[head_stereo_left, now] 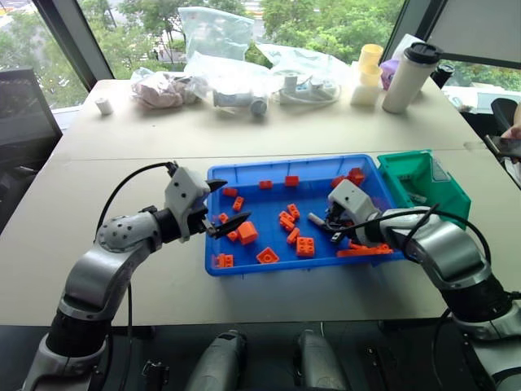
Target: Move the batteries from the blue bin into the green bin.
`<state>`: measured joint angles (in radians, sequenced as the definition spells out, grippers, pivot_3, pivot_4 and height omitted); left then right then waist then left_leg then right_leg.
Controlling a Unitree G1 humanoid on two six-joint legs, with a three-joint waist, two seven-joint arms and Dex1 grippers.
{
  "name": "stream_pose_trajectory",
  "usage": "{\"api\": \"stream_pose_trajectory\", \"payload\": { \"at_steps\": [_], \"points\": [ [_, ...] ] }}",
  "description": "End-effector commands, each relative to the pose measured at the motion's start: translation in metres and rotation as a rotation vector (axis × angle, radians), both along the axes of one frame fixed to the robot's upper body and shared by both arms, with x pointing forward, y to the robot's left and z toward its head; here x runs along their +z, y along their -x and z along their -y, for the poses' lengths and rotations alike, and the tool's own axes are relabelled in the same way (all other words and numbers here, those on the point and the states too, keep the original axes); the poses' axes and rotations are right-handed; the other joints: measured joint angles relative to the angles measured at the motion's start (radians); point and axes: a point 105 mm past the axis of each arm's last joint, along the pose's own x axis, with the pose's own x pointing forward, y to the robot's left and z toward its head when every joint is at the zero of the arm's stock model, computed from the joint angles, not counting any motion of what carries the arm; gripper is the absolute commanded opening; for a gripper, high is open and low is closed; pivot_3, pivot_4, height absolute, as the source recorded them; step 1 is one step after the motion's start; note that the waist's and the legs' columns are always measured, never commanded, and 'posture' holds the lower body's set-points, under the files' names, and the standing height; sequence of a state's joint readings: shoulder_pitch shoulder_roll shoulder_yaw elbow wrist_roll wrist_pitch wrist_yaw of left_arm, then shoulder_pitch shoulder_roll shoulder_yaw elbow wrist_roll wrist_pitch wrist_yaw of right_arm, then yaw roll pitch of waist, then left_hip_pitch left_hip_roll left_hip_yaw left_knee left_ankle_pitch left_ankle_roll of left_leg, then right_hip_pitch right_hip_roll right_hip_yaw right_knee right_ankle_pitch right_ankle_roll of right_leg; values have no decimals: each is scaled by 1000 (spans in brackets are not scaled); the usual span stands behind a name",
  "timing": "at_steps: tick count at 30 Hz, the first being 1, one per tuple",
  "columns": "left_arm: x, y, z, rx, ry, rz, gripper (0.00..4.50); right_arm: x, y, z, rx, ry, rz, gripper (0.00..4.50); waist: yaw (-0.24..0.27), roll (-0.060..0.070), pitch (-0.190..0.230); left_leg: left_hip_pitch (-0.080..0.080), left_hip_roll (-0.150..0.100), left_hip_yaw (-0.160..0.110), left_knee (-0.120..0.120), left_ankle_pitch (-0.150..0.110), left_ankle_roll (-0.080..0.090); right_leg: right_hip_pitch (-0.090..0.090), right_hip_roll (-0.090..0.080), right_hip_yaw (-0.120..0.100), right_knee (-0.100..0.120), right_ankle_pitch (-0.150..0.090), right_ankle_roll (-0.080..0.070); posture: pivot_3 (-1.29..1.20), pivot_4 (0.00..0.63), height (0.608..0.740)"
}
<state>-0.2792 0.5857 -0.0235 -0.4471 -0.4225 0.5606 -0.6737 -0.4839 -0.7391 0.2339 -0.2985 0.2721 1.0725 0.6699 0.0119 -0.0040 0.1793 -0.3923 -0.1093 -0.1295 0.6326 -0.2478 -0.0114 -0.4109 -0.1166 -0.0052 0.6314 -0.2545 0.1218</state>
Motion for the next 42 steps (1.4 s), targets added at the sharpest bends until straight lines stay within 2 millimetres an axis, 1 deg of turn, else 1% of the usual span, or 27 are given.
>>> {"api": "stream_pose_trajectory", "payload": {
  "at_steps": [1, 3, 5, 6, 7, 10, 11, 12, 14, 15, 17, 20, 22, 23, 24, 26, 28, 29, 31, 32, 33, 35, 37, 38, 40, 41, 42],
  "points": [
    [10, 4, 1, -5, -6, 56, 4500, 23, -7, -2, 5, 8, 91, 33, 0, 0, 0, 0, 0, 0, 0, 0, 0, 0, 0, 0, 0, 0, 0, 0, 150, 740],
    [10, 4, 1, -6, -7, 56, 4500, 38, -12, 3, -19, -16, 129, 33, 0, 0, 0, 0, 0, 0, 0, 0, 0, 0, 0, 0, 0, 0, 0, 0, 150, 740],
    [10, 3, 1, -7, -7, 57, 4500, 67, -23, 21, -91, -37, 200, 33, -1, 0, 0, 0, 0, 0, 0, 0, 0, 0, 0, 0, 0, 0, 0, 0, 150, 740],
    [10, 3, 1, -7, -7, 57, 4500, 76, -26, 28, -115, -45, 222, 33, 0, 0, 0, 0, 0, 0, 0, 0, 0, 0, 0, 0, 0, 0, 0, 0, 150, 740],
    [10, 3, 1, -8, -6, 58, 4500, 89, -29, 40, -150, -52, 250, 33, 1, 0, 0, 0, 0, 0, 0, 0, 0, 0, 0, 0, 0, 0, 0, 0, 150, 740],
    [10, 3, 1, -8, -4, 58, 4500, 106, -32, 59, -190, -53, 288, 33, 4, 0, 0, -1, -1, 0, 0, 0, 0, 0, 0, 0, 0, 0, 0, 0, 150, 740],
    [10, 3, 1, -8, -3, 58, 4500, 108, -32, 64, -191, -49, 295, 33, 3, 0, 0, -1, 0, 0, 0, 0, 0, 0, 0, 0, -1, 0, 0, 0, 150, 740],
    [9, 2, 2, -11, -1, 58, 4500, 113, -35, 87, -249, 2, 329, 33, 1, 0, 0, -1, 0, 0, -1, 0, 0, 0, 0, 0, -1, 0, 0, 0, 150, 740],
    [9, 0, 3, -17, 3, 58, 4500, 119, -36, 123, -336, 86, 371, 33, 2, 0, 0, -1, 0, 1, 0, 0, 0, 0, -1, 0, -1, 0, 0, 0, 150, 740],
    [9, -1, 4, -20, 6, 58, 4500, 122, -34, 138, -366, 120, 383, 33, 3, 0, 0, -1, -1, 1, 0, 0, 0, 0, -1, 0, -1, 0, 0, 0, 150, 740],
    [9, -1, 5, -30, 11, 58, 4500, 122, -32, 152, -390, 139, 375, 33, 1, 0, 0, -1, -1, 1, 0, 0, 0, 0, -1, 0, -1, 0, 0, 0, 150, 740],
    [9, -1, 5, -36, 10, 57, 4500, 121, -30, 167, -417, 156, 369, 33, -11, 0, 0, 0, 1, 3, -1, 0, 0, -1, 0, 0, -1, 0, 0, 0, 150, 740],
    [10, -2, 5, -42, 16, 56, 4500, 116, -28, 175, -427, 188, 356, 33, -16, 0, 0, 0, 1, 3, -1, 0, 0, -1, 0, 1, -1, 0, 0, 0, 150, 740],
    [11, -2, 5, -44, 19, 56, 4500, 113, -27, 177, -426, 189, 344, 33, -17, 0, 0, 0, 2, 3, -1, 0, 0, -1, 0, 1, -1, 0, 0, 0, 150, 740],
    [12, -2, 5, -45, 19, 57, 4500, 110, -26, 177, -421, 186, 334, 1080, -18, 0, 0, 0, 1, 3, -1, 0, 0, -1, 0, 1, -1, 0, 0, 0, 150, 740],
    [12, -2, 6, -48, 21, 57, 4500, 105, -25, 176, -410, 180, 322, 1818, -20, 0, 0, 0, 1, 3, -1, 0, 0, 0, 0, 1, -1, 0, 0, 0, 150, 740],
    [13, -3, 6, -50, 25, 57, 4500, 103, -25, 175, -408, 168, 317, 2895, -22, 0, 0, 0, 1, 3, -1, 0, 0, 0, 0, 1, -1, 0, 0, 0, 150, 740],
    [14, -3, 6, -51, 25, 58, 4500, 103, -24, 175, -407, 165, 317, 3345, -22, 0, 0, 0, 1, 3, -1, 0, 0, 0, 0, 1, -1, 0, 0, 0, 150, 740],
    [14, -3, 5, -51, 24, 57, 4500, 105, -24, 175, -409, 168, 323, 4455, -22, 0, 0, 0, 1, 3, -1, 0, 0, 0, 0, 1, -1, 0, 0, 0, 150, 740],
    [14, -3, 5, -52, 23, 57, 4500, 107, -24, 175, -407, 175, 330, 4488, -21, 0, 0, 0, 1, 3, -1, 0, 0, 0, 0, 1, -1, 0, 0, 0, 150, 740],
    [14, -3, 4, -53, 23, 56, 4500, 113, -24, 172, -395, 164, 347, 4488, -21, 0, 0, 0, 1, 3, -1, 0, 0, 0, 0, 1, -1, 0, 0, 0, 150, 740],
    [15, -2, 4, -53, 25, 56, 4500, 124, -24, 163, -356, 137, 380, 4488, -21, 1, 0, 0, 1, 3, -1, 0, 0, 0, 0, 1, -1, 0, 0, 0, 150, 740],
    [16, -2, 3, -52, 24, 56, 4500, 130, -22, 150, -298, 107, 388, 4488, -21, 1, 0, 0, 1, 3, -1, 0, 0, 0, 0, 1, -1, 0, 0, 0, 150, 740],
    [17, -2, 2, -54, 25, 55, 4500, 131, -19, 141, -252, 85, 378, 4488, -22, 1, 0, 0, 1, 3, -1, 0, 0, 0, 0, 1, -1, 0, 0, 0, 150, 740],
    [18, -1, 0, -54, 24, 54, 4500, 130, -5, 104, -46, 38, 358, 4488, -22, 1, 0, 0, 1, 3, -1, 0, 0, 0, 0, 1, -1, 0, 0, 0, 150, 740],
    [18, -1, -1, -54, 20, 54, 4500, 128, 2, 89, 46, 35, 350, 4488, -21, 1, 0, 0, 1, 3, -1, 0, 0, -1, 0, 1, -1, 0, 0, 0, 150, 740],
    [19, -1, -3, -53, 16, 54, 4500, 125, 7, 82, 90, 30, 334, 4488, -21, 0, 0, 0, 1, 2, -1, -1, 1, 0, 0, 1, -1, 0, 0, 0, 150, 740]
  ]
}}
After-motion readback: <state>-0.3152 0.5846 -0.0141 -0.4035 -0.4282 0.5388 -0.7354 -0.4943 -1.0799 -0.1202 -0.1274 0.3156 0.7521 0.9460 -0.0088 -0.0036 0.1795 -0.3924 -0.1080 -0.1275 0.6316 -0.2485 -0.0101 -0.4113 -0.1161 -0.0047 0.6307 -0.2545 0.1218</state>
